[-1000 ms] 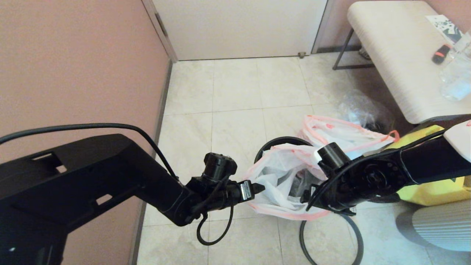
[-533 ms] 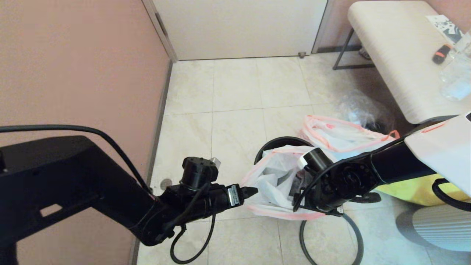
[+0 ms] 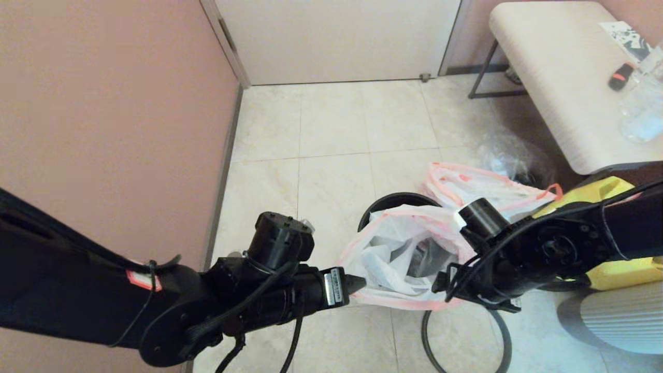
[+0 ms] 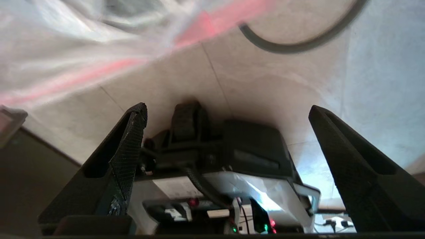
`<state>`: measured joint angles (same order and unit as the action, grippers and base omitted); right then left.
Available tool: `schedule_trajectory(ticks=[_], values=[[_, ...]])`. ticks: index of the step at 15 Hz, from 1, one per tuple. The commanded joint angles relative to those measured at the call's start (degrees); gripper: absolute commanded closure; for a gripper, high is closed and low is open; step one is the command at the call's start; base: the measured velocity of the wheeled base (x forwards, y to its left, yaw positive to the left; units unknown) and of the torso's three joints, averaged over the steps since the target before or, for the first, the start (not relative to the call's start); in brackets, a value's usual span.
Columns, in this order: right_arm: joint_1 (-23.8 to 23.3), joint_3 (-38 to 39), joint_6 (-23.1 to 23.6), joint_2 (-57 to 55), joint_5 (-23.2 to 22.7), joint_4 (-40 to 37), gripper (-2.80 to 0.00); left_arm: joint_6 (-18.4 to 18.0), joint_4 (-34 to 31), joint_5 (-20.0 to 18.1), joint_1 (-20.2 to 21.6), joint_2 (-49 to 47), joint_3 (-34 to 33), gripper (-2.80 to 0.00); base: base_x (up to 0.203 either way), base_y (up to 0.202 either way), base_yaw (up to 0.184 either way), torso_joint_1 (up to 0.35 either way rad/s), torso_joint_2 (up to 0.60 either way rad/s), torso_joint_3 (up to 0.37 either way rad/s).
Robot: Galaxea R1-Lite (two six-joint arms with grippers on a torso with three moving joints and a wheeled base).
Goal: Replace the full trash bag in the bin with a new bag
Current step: Put the new garbage bag on the trash can
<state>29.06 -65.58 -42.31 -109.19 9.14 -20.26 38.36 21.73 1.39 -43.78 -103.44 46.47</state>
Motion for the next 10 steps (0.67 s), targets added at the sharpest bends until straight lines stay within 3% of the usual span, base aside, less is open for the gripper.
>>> schedule_trajectory(ticks=[1,6,9,10], values=[[-0.91,2.53,-0.26,5.32,0.01,-0.13,-2.8,0.26,-1.55,0.67,-1.78,-0.98,4.05,0.0,0.0,0.0,0.0,0.0,0.0,0.0],[-5.71,2.47,-0.07,6.17,0.12,-0.06,-2.8,0.49,-16.96,5.58,-3.49,-14.86,23.71,0.0,0.0,0.0,0.0,0.0,0.0,0.0],[-7.66,1.77,-0.23,4.92,-0.14,0.37,-2.8,4.52,-30.09,9.54,-3.38,-24.27,39.38,0.0,0.0,0.0,0.0,0.0,0.0,0.0],[-7.69,1.76,-0.31,4.45,-0.11,0.56,-2.8,5.69,-32.93,10.48,-3.25,-27.04,43.14,-2.8,0.0,0.0,0.0,0.0,0.0,0.0]])
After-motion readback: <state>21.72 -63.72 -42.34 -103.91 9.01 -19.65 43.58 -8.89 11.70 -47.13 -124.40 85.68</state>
